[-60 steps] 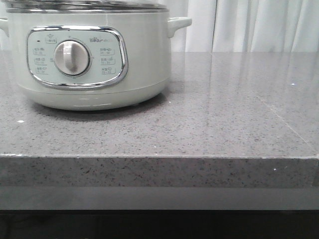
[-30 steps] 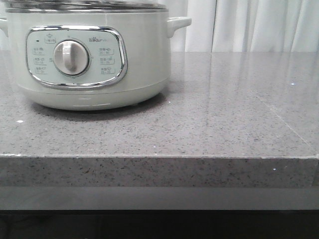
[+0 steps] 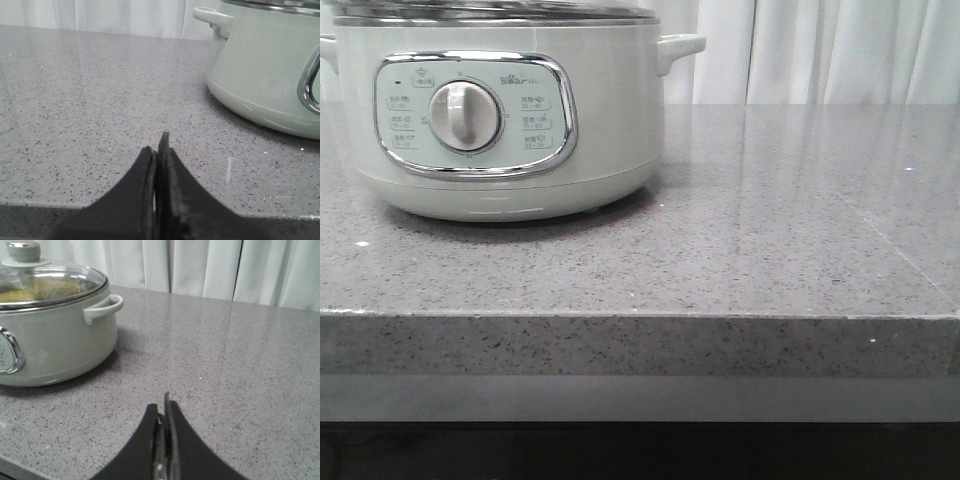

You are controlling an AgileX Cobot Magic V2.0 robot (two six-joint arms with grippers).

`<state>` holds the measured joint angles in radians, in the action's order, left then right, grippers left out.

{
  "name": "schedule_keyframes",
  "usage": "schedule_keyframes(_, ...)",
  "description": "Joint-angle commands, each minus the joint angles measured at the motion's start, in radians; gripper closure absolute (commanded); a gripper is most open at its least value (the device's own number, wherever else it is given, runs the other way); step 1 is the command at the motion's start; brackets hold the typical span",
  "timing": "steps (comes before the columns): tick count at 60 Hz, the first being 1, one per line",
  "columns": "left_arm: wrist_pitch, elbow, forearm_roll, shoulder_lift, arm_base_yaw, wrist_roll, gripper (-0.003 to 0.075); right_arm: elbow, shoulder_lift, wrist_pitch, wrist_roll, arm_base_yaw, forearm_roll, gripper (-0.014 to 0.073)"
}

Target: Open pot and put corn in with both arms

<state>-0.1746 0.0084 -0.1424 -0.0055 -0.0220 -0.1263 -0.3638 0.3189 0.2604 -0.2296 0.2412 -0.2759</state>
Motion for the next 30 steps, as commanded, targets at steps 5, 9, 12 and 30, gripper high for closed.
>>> schedule_keyframes(5,0.089,0.0,-0.003,-0.024,0.003,0.006,0.0738,0.051,0.004,-0.215,0.027,-0.044,0.043,0.0662)
schedule_keyframes(9,0.089,0.0,-0.003,-0.024,0.003,0.006,0.0738,0.108,-0.01,-0.26,0.06,-0.074,0.082,0.0662)
schedule_keyframes(12,0.089,0.0,-0.003,-0.024,0.003,0.006,0.0738,0.158,-0.041,-0.278,0.081,-0.093,0.112,0.0662)
schedule_keyframes(30,0.089,0.0,-0.003,-0.024,0.003,0.006,0.0738,0.362,-0.28,-0.207,0.18,-0.276,0.123,0.0662)
